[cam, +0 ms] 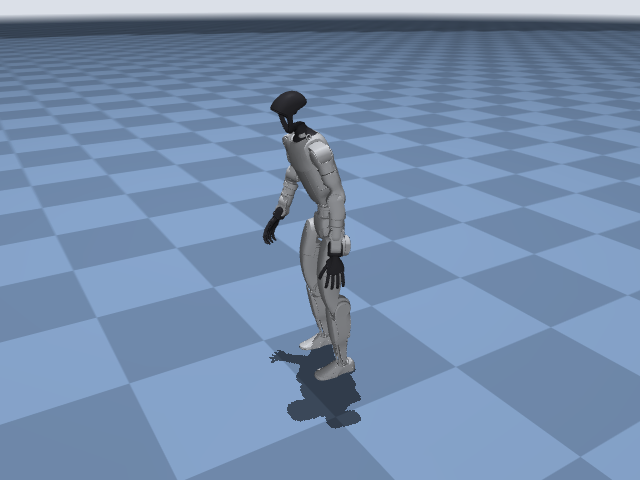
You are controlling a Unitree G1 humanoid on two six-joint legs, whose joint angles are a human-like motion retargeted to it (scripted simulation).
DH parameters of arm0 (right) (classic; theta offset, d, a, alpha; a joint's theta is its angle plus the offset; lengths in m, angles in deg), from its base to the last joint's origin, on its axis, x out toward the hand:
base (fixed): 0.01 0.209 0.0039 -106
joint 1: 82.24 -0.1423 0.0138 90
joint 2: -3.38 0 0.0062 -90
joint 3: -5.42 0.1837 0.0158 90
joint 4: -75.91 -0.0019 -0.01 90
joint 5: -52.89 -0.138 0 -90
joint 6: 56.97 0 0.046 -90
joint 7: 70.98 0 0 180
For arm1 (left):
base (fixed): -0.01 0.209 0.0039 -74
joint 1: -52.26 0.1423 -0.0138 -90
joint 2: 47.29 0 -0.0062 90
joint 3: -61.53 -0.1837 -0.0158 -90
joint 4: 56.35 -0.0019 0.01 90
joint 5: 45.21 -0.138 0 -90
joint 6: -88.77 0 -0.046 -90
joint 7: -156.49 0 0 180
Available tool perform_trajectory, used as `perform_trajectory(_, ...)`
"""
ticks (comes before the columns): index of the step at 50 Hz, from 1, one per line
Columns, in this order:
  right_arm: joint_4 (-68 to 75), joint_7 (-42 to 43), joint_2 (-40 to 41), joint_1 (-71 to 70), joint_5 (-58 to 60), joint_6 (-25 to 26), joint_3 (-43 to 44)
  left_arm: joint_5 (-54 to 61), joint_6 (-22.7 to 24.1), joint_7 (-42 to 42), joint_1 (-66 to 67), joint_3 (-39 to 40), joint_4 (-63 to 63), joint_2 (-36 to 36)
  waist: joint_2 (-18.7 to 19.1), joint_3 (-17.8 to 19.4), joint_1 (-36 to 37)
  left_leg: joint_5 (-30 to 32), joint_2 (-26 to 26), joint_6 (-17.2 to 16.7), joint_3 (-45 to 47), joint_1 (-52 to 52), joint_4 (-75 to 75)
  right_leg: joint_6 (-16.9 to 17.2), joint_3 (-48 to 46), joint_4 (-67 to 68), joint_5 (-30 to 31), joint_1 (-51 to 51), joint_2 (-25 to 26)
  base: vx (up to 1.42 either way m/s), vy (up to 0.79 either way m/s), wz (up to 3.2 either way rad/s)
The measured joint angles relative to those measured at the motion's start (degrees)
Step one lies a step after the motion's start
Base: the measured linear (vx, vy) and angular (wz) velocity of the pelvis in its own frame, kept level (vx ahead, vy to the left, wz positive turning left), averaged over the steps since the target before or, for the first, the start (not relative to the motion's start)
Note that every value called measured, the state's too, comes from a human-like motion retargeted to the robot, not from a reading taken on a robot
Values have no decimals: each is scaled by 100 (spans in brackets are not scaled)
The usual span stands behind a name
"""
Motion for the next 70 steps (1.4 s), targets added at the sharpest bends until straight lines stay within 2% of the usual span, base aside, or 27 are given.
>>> perform_trajectory(5,474,-48,95,264,261,1,56,-167,138,67,138,64,205,-73,194,-97,25,112,-44,-155,-143,16,-237,66,-251,-207,137,63,-48,3,-4,31)
perform_trajectory(8,615,-39,193,464,185,3,161,-132,240,68,263,-1,425,-21,154,-161,5,-27,-113,-195,-208,22,-226,143,-352,-258,179,79,-116,3,-5,28)
perform_trajectory(15,643,1,268,1016,-209,-86,380,-113,204,132,333,-26,410,-9,115,-439,-91,-228,-111,-64,-467,143,-168,155,-532,-195,22,109,-58,3,-2,19)
perform_trajectory(20,924,15,408,1082,-132,-46,477,-180,171,106,202,-146,213,37,-9,-486,-248,-256,-72,29,-628,145,-156,414,-617,-48,-47,104,-24,1,-2,23)
perform_trajectory(27,680,-30,394,1116,-166,-106,311,69,233,-59,-60,-182,599,245,-195,-130,-125,-416,-36,23,-594,53,-36,649,-514,60,-128,-11,10,-2,0,-3)
perform_trajectory(33,509,94,422,801,-256,-101,154,290,241,-156,-461,-336,845,345,-266,507,-115,-420,3,45,-540,-115,-109,658,-493,-24,-198,-184,47,-12,0,-4)
perform_trajectory(35,515,111,452,613,-256,-57,80,259,221,-83,-702,-493,846,385,-259,783,-118,-424,10,141,-499,-215,-130,545,-517,-28,-273,-288,42,-18,0,9)
perform_trajectory(36,502,64,456,522,-263,-23,47,226,194,-18,-833,-589,862,410,-234,928,-126,-470,11,272,-489,-320,-46,379,-550,-4,-362,-352,32,-20,1,20)
perform_trajectory(38,482,-112,438,292,-346,51,-31,163,108,136,-1134,-773,917,463,-164,1205,-159,-730,15,628,-495,-718,455,-107,-615,136,-624,-546,9,-20,1,26)
perform_trajectory(40,530,-316,398,62,-555,101,-219,97,18,245,-1357,-953,973,502,-65,1315,-195,-1211,62,989,-542,-1435,1500,-760,-640,593,-1064,-948,29,-15,1,10)
perform_trajectory(42,851,-442,407,-337,-751,175,-512,-42,-83,281,-1605,-1155,798,506,32,1336,-187,-1830,183,1217,-589,-2202,2894,-1279,-597,1688,-1716,-1563,119,-3,3,-23)
perform_trajectory(45,1505,-569,480,-1096,-650,316,-850,-596,-266,490,-2010,-1535,180,503,97,1336,-252,-2697,307,1501,-601,-2893,4655,-1730,-555,3417,-2620,-2243,177,15,4,-22)
perform_trajectory(47,1426,-512,411,-1449,-447,256,-877,-1237,-335,745,-2183,-1697,-96,556,130,1261,-330,-3038,359,1611,-580,-2931,5227,-1994,-552,4028,-3039,-2291,180,37,5,-8)
perform_trajectory(49,582,-203,151,-1365,-305,96,-870,-1620,-346,689,-2047,-1719,79,674,135,950,-363,-3088,379,1636,-490,-2619,5096,-2084,-560,3931,-3092,-2006,152,61,6,-12)
perform_trajectory(50,-87,6,-44,-1167,-231,32,-868,-1654,-356,528,-1866,-1687,327,751,123,760,-368,-3013,371,1629,-415,-2316,4807,-2057,-571,3662,-2990,-1727,119,82,8,-16)
perform_trajectory(52,-1192,204,-335,-627,28,-104,-841,-1216,-323,-150,-1293,-1577,895,839,46,195,-386,-2279,277,1621,-235,-1483,3725,-1926,-670,2682,-2199,-974,-1,97,9,-13)
perform_trajectory(53,-1548,192,-418,-343,151,-146,-787,-996,-296,-451,-989,-1480,1128,845,9,-140,-401,-1641,223,1617,-169,-1100,3144,-1886,-737,2171,-1552,-633,-56,103,10,-3)
perform_trajectory(55,-1805,-11,-423,222,227,-163,-541,-791,-291,-722,-442,-1179,1443,783,7,-761,-433,153,179,1511,-129,-517,2198,-1901,-883,1300,235,-79,-110,102,10,9)
perform_trajectory(57,-1608,-259,-234,747,73,-73,-93,-830,-360,-528,-54,-764,1592,651,77,-1109,-419,2018,199,1060,-213,-65,1567,-1741,-881,687,1983,390,-60,93,9,20)
perform_trajectory(58,-1467,-326,-111,984,-32,-15,147,-842,-400,-368,93,-564,1635,588,91,-1204,-394,2618,189,758,-301,140,1336,-1538,-759,494,2452,589,-1,86,7,20)
perform_trajectory(59,-1317,-342,7,1169,-107,41,346,-804,-415,-244,202,-397,1658,550,65,-1271,-368,2858,144,474,-414,298,1153,-1273,-592,360,2610,725,48,81,5,18)
perform_trajectory(60,-1162,-331,122,1328,-166,95,524,-739,-417,-140,291,-246,1671,524,18,-1325,-342,2918,81,199,-538,430,994,-977,-404,256,2612,830,93,75,4,15)
perform_trajectory(62,-821,-207,296,1433,-203,152,675,-451,-328,-122,298,-101,1585,546,-178,-1395,-334,2490,-54,-148,-723,457,749,-470,-255,54,2368,797,77,68,2,18)
perform_trajectory(64,-446,-71,414,1377,-224,161,712,-115,-208,-195,109,-91,1367,603,-379,-1392,-366,2137,-110,-324,-743,351,494,-102,-287,-202,2308,644,38,60,1,33)
perform_trajectory(66,-210,-30,428,1359,-269,153,711,109,-137,-256,-145,-182,1160,644,-553,-1322,-392,1521,-136,-261,-566,243,231,228,-315,-449,2322,470,-21,55,2,47)
perform_trajectory(68,-186,-124,313,1418,-339,117,691,177,-114,-239,-439,-354,1032,670,-673,-1196,-371,419,-163,-83,-302,178,-27,570,-321,-622,2179,292,-109,53,1,46)
perform_trajectory(70,-372,-352,70,1476,-428,16,693,118,-90,-112,-910,-591,920,707,-630,-957,-218,-512,-33,-140,-243,114,-160,733,-404,-666,1971,135,-7,50,-5,20)
